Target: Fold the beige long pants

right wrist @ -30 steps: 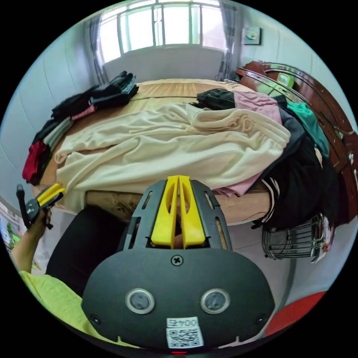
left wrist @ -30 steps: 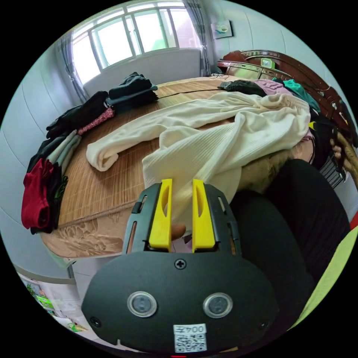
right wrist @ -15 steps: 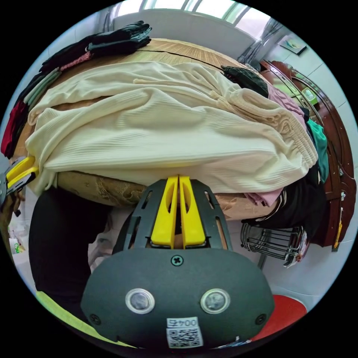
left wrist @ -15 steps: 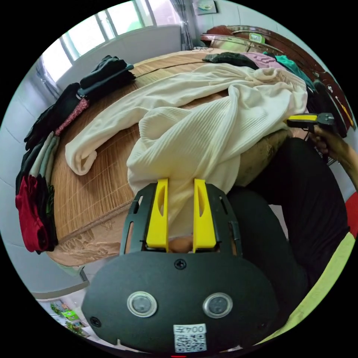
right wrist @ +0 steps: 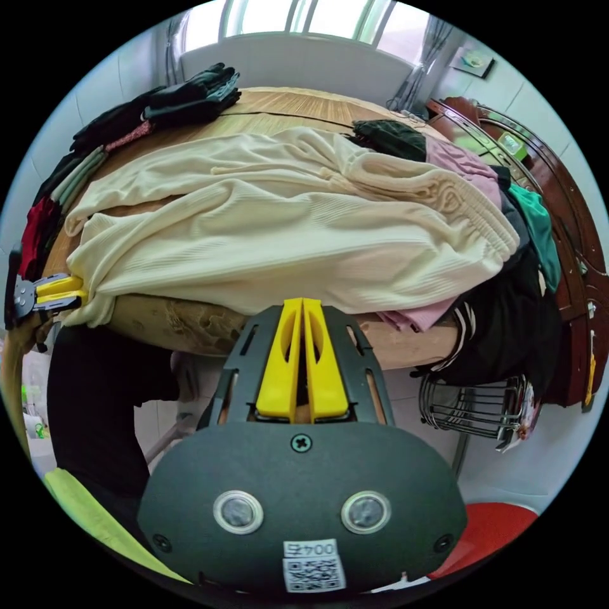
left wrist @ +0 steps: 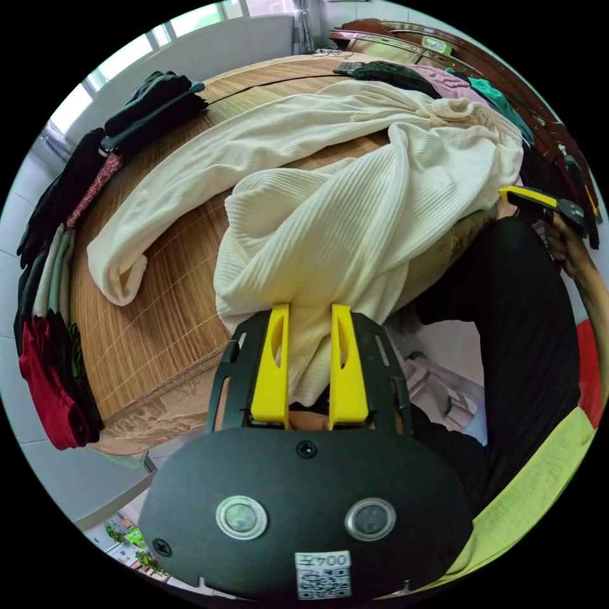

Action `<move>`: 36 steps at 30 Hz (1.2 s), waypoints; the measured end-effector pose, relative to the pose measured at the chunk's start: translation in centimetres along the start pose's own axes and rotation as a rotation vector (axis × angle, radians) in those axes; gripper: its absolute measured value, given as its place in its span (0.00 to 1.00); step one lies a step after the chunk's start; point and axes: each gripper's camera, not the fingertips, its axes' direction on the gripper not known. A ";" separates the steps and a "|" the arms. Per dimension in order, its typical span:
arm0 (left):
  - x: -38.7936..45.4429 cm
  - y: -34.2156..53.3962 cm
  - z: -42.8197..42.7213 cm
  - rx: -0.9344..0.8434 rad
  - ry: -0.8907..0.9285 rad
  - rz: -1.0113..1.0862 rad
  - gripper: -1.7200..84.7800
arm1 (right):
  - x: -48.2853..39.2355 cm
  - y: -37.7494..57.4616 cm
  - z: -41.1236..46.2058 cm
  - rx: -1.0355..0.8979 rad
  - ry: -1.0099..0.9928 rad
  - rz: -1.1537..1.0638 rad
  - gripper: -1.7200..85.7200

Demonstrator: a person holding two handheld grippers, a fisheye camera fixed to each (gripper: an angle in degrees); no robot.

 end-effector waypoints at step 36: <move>1.1 -10.9 0.1 -0.251 -0.263 0.045 0.13 | 7.1 18.8 1.1 0.243 -0.579 0.055 0.07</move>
